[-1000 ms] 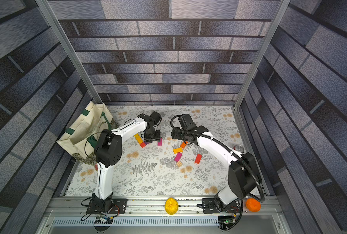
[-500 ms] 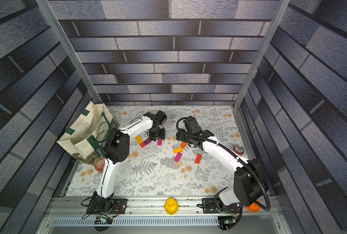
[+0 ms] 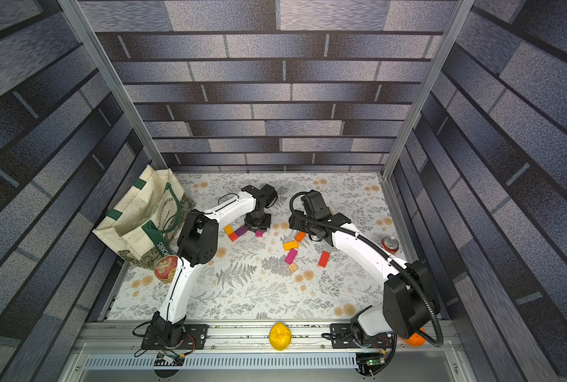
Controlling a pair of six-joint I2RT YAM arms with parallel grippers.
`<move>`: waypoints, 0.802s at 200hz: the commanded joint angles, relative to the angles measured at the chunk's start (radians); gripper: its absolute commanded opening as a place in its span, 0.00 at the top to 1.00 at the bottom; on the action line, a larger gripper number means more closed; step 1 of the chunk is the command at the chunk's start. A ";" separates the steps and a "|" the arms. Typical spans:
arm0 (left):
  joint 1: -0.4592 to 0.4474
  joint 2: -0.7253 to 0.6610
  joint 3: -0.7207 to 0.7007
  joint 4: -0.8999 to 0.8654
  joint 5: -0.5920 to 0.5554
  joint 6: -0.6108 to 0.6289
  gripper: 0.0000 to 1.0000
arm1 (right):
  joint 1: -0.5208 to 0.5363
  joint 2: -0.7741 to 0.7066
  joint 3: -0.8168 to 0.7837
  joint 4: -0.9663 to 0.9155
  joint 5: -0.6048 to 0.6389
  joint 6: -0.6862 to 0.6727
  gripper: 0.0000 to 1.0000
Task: Assemble the letter v with building blocks
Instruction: Assemble the building block at the center of the board.
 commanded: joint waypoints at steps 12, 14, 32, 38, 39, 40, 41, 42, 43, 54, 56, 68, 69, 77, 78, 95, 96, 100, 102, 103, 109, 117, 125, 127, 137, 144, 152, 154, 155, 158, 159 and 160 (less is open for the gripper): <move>-0.009 0.020 0.077 -0.059 -0.057 0.067 0.78 | -0.011 -0.008 -0.030 0.012 -0.006 0.012 0.35; -0.008 0.020 0.081 -0.059 -0.057 0.072 0.78 | -0.012 -0.008 -0.030 0.012 -0.007 0.012 0.35; -0.004 0.020 0.117 -0.064 -0.062 0.125 0.80 | -0.011 0.000 -0.030 0.016 -0.014 0.015 0.35; -0.002 0.021 0.130 -0.065 -0.059 0.150 0.80 | -0.012 0.002 -0.030 0.018 -0.016 0.015 0.35; -0.001 0.021 0.133 -0.065 -0.058 0.154 0.80 | -0.012 0.002 -0.030 0.018 -0.016 0.014 0.35; -0.001 0.021 0.134 -0.065 -0.056 0.158 0.80 | -0.012 0.002 -0.030 0.018 -0.017 0.015 0.35; 0.001 0.020 0.137 -0.066 -0.056 0.163 0.80 | -0.012 0.002 -0.030 0.018 -0.017 0.016 0.35; 0.002 0.020 0.140 -0.067 -0.055 0.167 0.80 | -0.012 0.003 -0.030 0.018 -0.018 0.016 0.35; 0.003 0.020 0.142 -0.066 -0.053 0.171 0.80 | -0.012 0.004 -0.030 0.018 -0.018 0.016 0.35; 0.014 0.026 0.170 -0.071 -0.035 0.222 0.80 | -0.011 0.005 -0.031 0.019 -0.021 0.016 0.35; 0.016 0.026 0.177 -0.072 -0.029 0.230 0.80 | -0.012 0.005 -0.030 0.019 -0.022 0.016 0.35; 0.032 0.032 0.207 -0.072 0.006 0.294 0.80 | -0.011 0.007 -0.030 0.021 -0.024 0.015 0.35; 0.034 0.032 0.209 -0.072 0.009 0.301 0.80 | -0.012 0.007 -0.031 0.021 -0.024 0.014 0.35; 0.046 0.041 0.232 -0.076 0.033 0.347 0.80 | -0.012 0.008 -0.031 0.021 -0.024 0.015 0.35; 0.047 0.041 0.235 -0.077 0.036 0.350 0.80 | -0.012 0.008 -0.031 0.021 -0.024 0.015 0.35; 0.062 0.072 0.305 -0.117 0.072 0.456 0.80 | -0.011 0.012 -0.031 0.021 -0.025 0.015 0.35; 0.062 0.074 0.310 -0.120 0.074 0.461 0.80 | -0.011 0.012 -0.031 0.022 -0.026 0.015 0.35; 0.065 0.084 0.329 -0.134 0.074 0.481 0.80 | -0.011 0.012 -0.032 0.021 -0.027 0.015 0.35; 0.066 0.088 0.339 -0.140 0.075 0.493 0.80 | -0.011 0.013 -0.032 0.021 -0.027 0.015 0.35; 0.067 0.091 0.344 -0.143 0.074 0.497 0.80 | -0.012 0.013 -0.032 0.022 -0.027 0.015 0.35; 0.070 0.107 0.374 -0.169 0.074 0.525 0.80 | -0.012 0.013 -0.032 0.022 -0.028 0.014 0.35; 0.073 0.128 0.415 -0.202 0.070 0.557 0.80 | -0.011 0.015 -0.032 0.022 -0.029 0.015 0.35; 0.075 0.151 0.454 -0.236 0.069 0.590 0.80 | -0.012 0.016 -0.032 0.024 -0.030 0.016 0.35; 0.075 0.156 0.461 -0.242 0.069 0.598 0.80 | -0.012 0.017 -0.032 0.025 -0.031 0.017 0.35; 0.079 0.167 0.474 -0.253 0.060 0.625 0.79 | -0.012 0.019 -0.032 0.025 -0.032 0.017 0.35; 0.083 0.166 0.465 -0.247 0.057 0.647 0.78 | -0.011 0.020 -0.032 0.025 -0.034 0.016 0.35; 0.086 0.163 0.450 -0.241 0.051 0.674 0.77 | -0.012 0.020 -0.031 0.025 -0.034 0.016 0.35; 0.087 0.162 0.446 -0.239 0.048 0.680 0.77 | -0.012 0.021 -0.032 0.025 -0.034 0.017 0.35; 0.087 0.162 0.444 -0.237 0.045 0.682 0.77 | -0.012 0.021 -0.032 0.025 -0.034 0.017 0.35; 0.089 0.160 0.438 -0.232 0.040 0.686 0.77 | -0.012 0.022 -0.032 0.025 -0.036 0.017 0.35; 0.089 0.160 0.437 -0.231 0.039 0.688 0.77 | -0.012 0.021 -0.032 0.025 -0.035 0.017 0.35; 0.089 0.160 0.436 -0.230 0.037 0.689 0.77 | -0.012 0.022 -0.032 0.025 -0.035 0.017 0.35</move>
